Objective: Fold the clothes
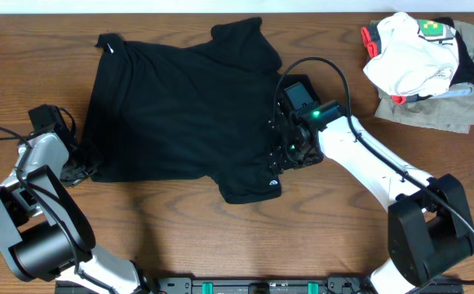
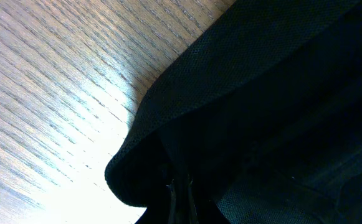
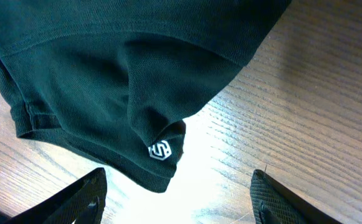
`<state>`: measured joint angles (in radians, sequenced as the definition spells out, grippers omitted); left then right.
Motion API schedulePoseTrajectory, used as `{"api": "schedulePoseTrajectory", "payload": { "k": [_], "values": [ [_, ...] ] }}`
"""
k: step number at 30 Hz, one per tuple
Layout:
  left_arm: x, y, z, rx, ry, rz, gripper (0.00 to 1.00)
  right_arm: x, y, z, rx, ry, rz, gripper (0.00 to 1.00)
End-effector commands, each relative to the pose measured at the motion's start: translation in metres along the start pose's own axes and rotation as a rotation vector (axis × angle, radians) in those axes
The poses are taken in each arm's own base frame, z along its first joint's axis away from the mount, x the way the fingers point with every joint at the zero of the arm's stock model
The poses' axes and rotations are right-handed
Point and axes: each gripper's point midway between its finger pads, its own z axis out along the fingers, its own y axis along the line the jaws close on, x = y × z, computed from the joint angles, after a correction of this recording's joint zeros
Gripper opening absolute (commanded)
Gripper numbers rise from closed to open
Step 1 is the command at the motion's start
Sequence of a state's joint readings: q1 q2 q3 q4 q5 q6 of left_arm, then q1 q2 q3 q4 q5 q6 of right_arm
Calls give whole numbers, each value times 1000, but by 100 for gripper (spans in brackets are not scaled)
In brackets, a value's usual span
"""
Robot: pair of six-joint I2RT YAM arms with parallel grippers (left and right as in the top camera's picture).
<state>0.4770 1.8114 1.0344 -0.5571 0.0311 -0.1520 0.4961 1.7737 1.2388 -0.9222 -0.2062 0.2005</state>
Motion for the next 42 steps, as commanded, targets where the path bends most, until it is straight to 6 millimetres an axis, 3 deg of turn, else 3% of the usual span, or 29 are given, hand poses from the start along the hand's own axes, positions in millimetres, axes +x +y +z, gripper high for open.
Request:
{"api": "schedulePoseTrajectory", "payload": {
  "k": [1,9,15,19,25,31,42],
  "values": [
    [7,-3,5,22,36,8,6,5,1,-1,2,11,-11,72],
    [6,-3,1,24,29,8,6,27,-3,23,8,55,-19,72],
    [7,-4,1,27,31,8,6,30,11,43,-11,14,-126,71],
    [7,-5,2,31,31,7,6,31,26,53,-11,-8,-249,63],
    [7,-5,2,31,31,7,6,33,27,65,40,2,-282,52],
    [7,-4,2,31,31,8,6,43,2,85,146,72,-204,53],
    [7,-4,2,31,31,8,6,41,-42,77,348,49,-2,57]
  ]
}}
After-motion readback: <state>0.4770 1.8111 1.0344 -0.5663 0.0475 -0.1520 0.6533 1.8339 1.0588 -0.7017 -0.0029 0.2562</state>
